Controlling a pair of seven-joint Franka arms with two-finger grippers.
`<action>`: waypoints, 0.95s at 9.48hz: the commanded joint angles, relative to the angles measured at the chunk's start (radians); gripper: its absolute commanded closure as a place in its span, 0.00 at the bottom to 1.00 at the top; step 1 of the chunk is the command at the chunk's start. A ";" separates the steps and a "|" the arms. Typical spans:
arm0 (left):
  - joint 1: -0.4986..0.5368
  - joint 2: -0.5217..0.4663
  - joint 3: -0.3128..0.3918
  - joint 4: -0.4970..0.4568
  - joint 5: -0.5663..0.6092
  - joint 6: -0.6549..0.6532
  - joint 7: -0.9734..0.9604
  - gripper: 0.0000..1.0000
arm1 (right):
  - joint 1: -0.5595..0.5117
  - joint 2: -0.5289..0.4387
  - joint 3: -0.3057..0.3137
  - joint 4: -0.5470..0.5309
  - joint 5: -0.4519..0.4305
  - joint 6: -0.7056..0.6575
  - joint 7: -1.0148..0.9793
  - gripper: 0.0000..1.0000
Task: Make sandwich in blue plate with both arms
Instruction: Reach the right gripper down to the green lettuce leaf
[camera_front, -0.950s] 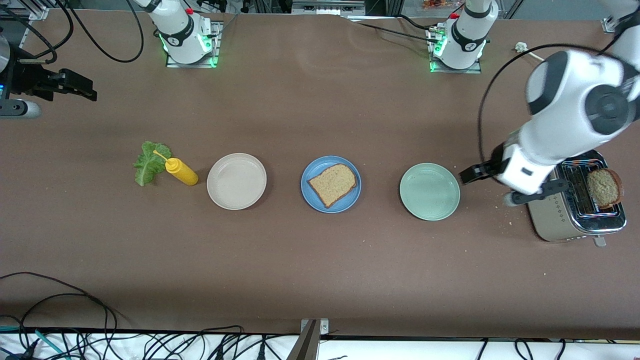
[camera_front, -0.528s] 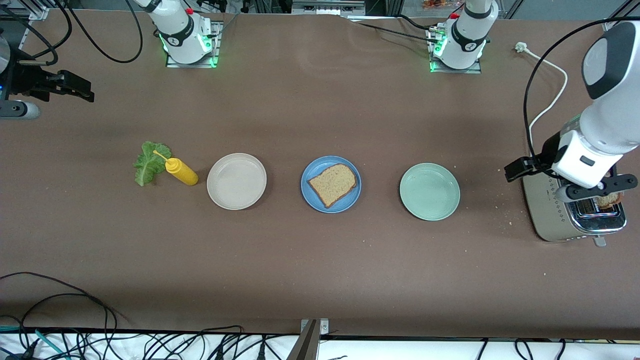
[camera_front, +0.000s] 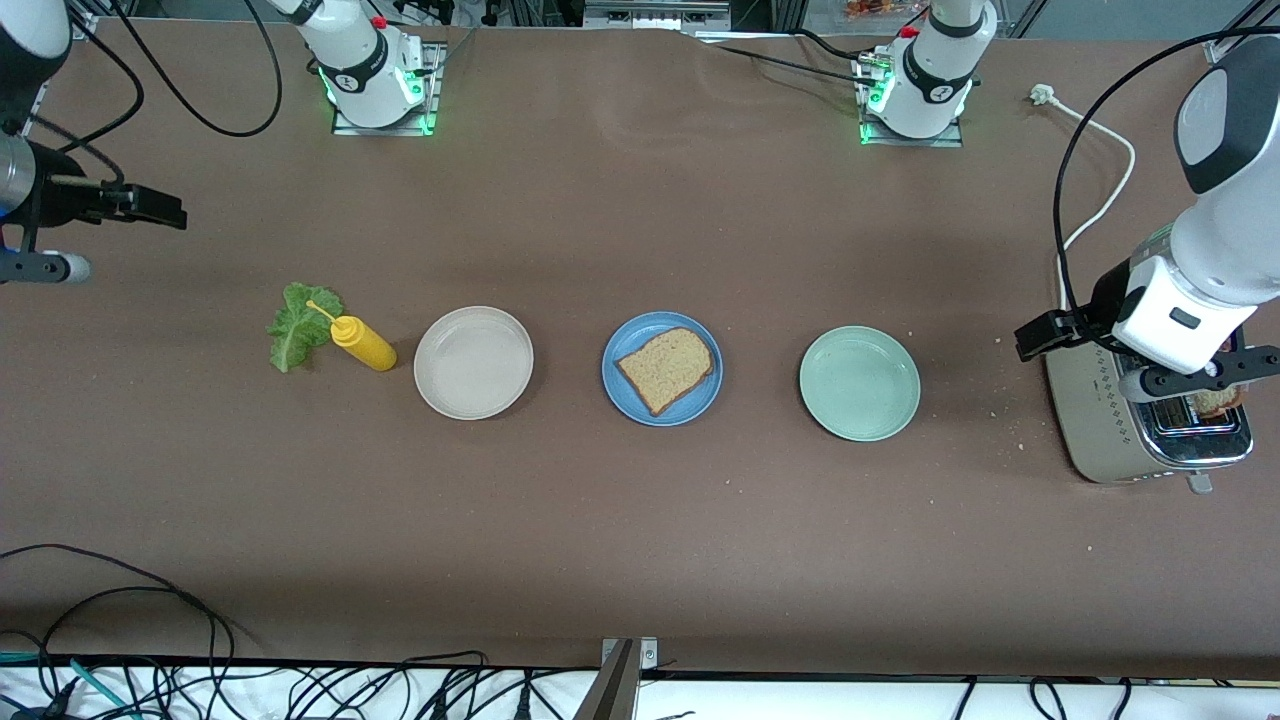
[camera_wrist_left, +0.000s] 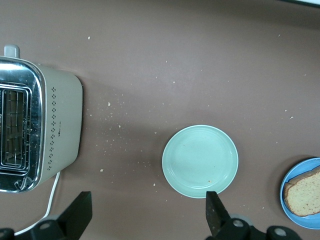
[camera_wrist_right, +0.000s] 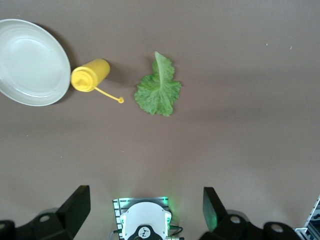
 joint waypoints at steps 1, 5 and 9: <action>0.004 0.007 -0.009 0.039 0.019 -0.025 0.027 0.00 | -0.005 0.027 -0.059 -0.111 -0.014 0.137 -0.013 0.00; 0.004 0.007 -0.008 0.040 0.021 -0.025 0.033 0.00 | -0.005 0.036 -0.119 -0.403 -0.013 0.545 -0.002 0.00; 0.005 0.007 -0.005 0.045 0.021 -0.045 0.110 0.00 | -0.004 0.229 -0.117 -0.541 0.007 0.872 0.114 0.00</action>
